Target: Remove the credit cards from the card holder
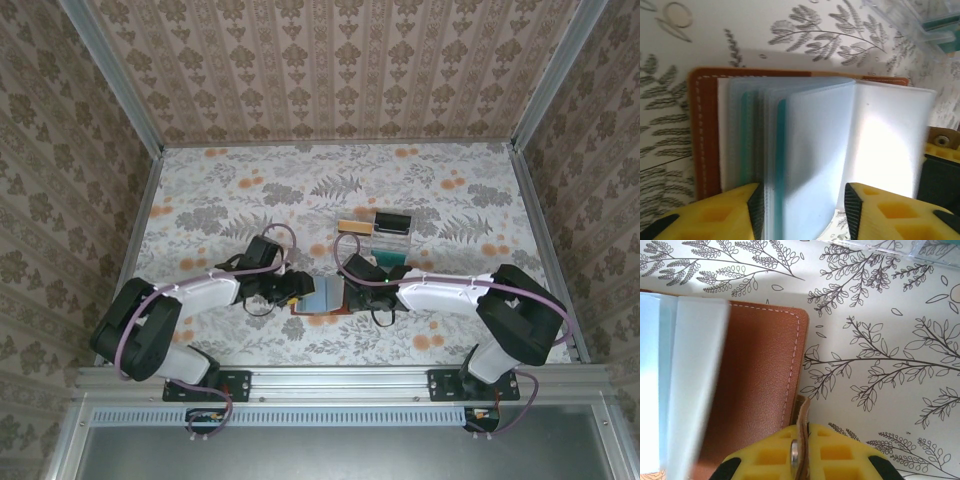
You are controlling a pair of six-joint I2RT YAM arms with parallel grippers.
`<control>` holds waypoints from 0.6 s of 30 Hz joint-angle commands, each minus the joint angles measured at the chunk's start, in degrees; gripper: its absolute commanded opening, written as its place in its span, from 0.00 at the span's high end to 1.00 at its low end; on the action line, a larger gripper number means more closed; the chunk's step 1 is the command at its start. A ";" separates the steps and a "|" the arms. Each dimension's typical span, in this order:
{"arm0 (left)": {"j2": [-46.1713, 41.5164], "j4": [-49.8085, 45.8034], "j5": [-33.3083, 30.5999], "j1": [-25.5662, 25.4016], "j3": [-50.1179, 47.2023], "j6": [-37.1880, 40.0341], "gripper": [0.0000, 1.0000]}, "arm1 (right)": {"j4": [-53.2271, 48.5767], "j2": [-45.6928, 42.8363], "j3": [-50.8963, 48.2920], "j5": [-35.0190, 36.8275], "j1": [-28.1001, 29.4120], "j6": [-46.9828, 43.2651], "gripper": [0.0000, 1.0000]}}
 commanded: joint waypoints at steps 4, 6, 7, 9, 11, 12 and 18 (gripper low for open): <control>0.39 4.17 4.40 -2.00 3.67 2.03 0.43 | 1.15 0.31 -0.52 -1.29 0.12 0.85 0.92; 0.98 4.09 4.42 -2.30 4.12 2.23 0.42 | 1.09 0.25 -0.56 -1.15 0.03 0.99 0.92; 1.33 4.27 5.92 -2.36 4.24 2.23 0.40 | 1.20 0.27 -0.56 -1.20 0.04 0.95 0.92; 1.71 4.51 6.43 -2.54 4.40 2.23 0.38 | 1.19 0.13 -0.65 -1.15 0.04 1.08 0.92; 1.77 4.29 6.40 -2.85 4.66 2.28 0.38 | 1.22 -0.02 -0.74 -1.12 0.04 1.11 0.92; 1.72 3.90 6.28 -2.94 4.78 2.38 0.38 | 1.18 -0.11 -0.87 -1.00 0.05 1.17 0.91; 1.82 3.85 6.95 -3.79 6.08 3.41 0.39 | 2.42 -1.91 -2.50 -1.05 -0.78 2.22 0.91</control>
